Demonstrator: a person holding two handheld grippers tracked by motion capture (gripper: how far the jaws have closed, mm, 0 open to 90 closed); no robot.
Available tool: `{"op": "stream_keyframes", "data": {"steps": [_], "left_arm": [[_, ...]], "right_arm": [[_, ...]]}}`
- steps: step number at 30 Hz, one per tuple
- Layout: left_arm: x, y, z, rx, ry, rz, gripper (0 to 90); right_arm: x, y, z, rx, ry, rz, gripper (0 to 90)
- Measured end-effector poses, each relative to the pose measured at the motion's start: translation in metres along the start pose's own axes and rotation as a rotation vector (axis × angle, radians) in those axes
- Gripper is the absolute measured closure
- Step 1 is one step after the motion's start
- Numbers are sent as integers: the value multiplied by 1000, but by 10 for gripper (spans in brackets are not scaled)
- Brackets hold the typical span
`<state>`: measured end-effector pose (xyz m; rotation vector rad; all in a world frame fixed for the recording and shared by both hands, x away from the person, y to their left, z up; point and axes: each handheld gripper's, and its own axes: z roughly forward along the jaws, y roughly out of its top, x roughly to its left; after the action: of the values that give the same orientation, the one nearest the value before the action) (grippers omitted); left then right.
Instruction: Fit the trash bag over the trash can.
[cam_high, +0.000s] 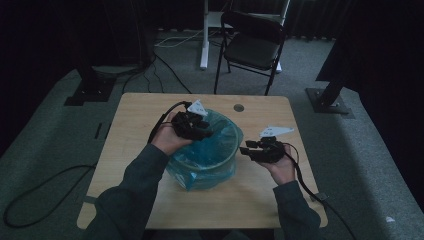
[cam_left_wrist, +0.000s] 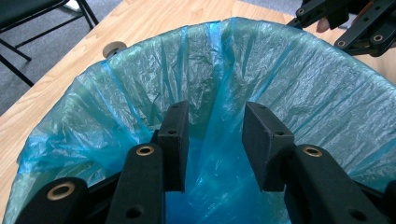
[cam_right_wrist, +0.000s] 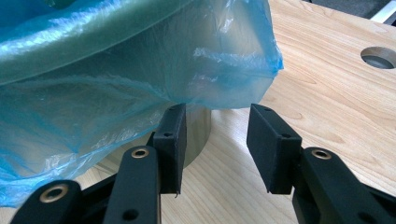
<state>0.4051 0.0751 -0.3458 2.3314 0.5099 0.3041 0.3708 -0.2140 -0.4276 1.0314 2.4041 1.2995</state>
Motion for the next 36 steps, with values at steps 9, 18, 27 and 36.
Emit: {"op": "stream_keyframes", "data": {"steps": [9, 18, 27, 36], "left_arm": [[-2, 12, 12, 71, 19, 37, 614], [-8, 15, 33, 157, 16, 67, 612], [-12, 18, 40, 195, -3, 90, 612], [-13, 20, 48, 246, -26, 100, 608]], "right_arm": [[0, 0, -1, -4, 2, 5, 571], [-1, -1, -2, -6, 1, 8, 571], [0, -1, -1, -6, 3, 3, 571], [0, -1, 0, -3, 4, 4, 571]]}}
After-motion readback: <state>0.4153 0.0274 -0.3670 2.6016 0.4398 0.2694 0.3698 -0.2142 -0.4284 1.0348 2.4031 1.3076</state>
